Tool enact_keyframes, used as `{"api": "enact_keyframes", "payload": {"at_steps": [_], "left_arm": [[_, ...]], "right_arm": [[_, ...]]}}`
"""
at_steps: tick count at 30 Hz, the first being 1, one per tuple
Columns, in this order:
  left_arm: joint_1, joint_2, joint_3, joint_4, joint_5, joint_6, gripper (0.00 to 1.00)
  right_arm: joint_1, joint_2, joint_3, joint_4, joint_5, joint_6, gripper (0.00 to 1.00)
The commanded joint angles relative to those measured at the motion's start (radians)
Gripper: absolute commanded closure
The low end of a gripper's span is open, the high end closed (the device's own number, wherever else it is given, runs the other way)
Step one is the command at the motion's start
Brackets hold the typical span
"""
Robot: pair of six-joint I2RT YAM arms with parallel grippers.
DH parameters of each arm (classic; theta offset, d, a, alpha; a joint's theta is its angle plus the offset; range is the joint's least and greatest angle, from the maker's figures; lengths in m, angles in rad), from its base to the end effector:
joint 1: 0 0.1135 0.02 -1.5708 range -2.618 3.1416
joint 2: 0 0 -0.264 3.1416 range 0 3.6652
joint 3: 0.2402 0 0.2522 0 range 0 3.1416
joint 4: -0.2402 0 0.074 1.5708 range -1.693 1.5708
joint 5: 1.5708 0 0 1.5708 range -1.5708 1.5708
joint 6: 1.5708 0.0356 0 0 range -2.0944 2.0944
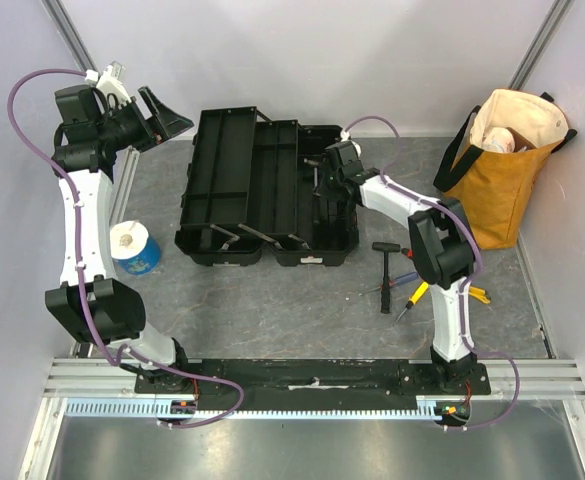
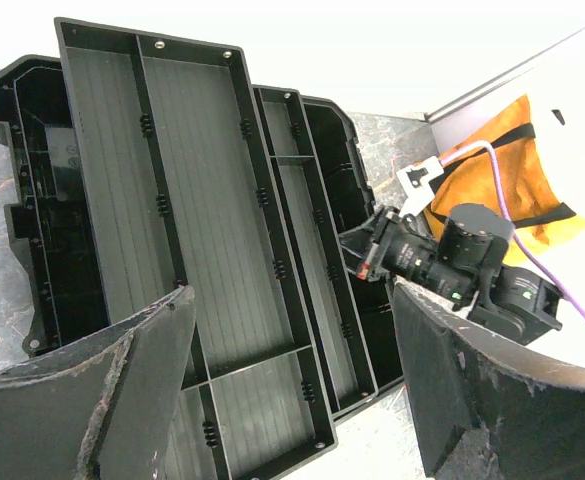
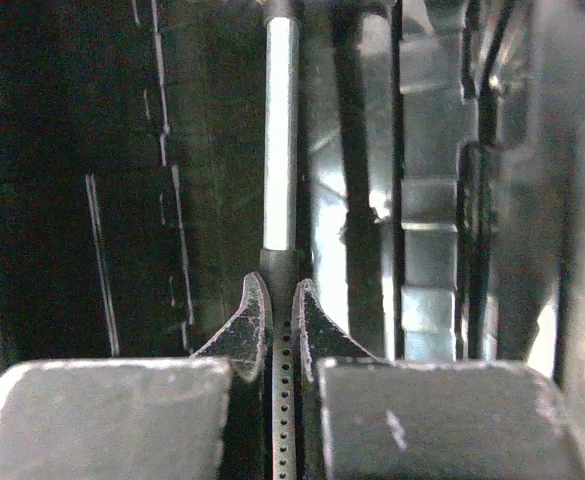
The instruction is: Pack the tool kit
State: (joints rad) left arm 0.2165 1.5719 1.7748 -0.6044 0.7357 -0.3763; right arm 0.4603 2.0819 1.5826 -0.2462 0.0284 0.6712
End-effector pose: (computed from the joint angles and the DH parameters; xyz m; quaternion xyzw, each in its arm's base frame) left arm 0.3377 0.0498 0.4464 -0.0375 0.8022 -0.3400 0.4894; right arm 0.4246 0.2094 0.2048 0.1021 0.9103 0.2040 0.3455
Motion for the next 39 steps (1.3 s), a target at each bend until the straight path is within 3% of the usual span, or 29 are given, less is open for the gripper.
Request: {"api": "enact_keyframes", "payload": {"at_steps": [1,6,10,13,19,27,32,39], "left_arm": [[0.004,-0.03,0.014,0.0,0.019,0.001,0.15],[0.004,-0.049,0.009,0.0,0.008,0.005,0.15],[0.004,-0.052,0.008,0.0,0.008,0.005,0.15],[0.006,-0.049,0.011,0.0,0.013,0.002,0.15],[0.004,-0.046,0.009,0.005,0.03,-0.01,0.15],[0.003,-0.072,-0.038,0.031,0.076,-0.007,0.15],[0.001,-0.079,-0.064,0.046,0.093,-0.013,0.15],[-0.003,-0.081,-0.077,0.042,0.096,-0.024,0.15]], "right_arm": [[0.037,0.073,0.122,0.073,0.163,-0.051,1.0],[0.054,0.102,0.175,0.01,0.281,-0.062,0.88],[0.058,0.098,0.194,-0.021,0.306,-0.079,0.64],[0.066,0.061,0.189,-0.027,0.321,-0.097,0.56],[0.072,-0.097,0.143,-0.045,0.301,-0.116,0.54],[0.044,-0.382,-0.1,-0.148,0.419,-0.128,0.52],[-0.023,-0.483,-0.252,-0.266,0.426,-0.122,0.43],[-0.078,-0.597,-0.466,-0.281,0.347,-0.163,0.24]]}}
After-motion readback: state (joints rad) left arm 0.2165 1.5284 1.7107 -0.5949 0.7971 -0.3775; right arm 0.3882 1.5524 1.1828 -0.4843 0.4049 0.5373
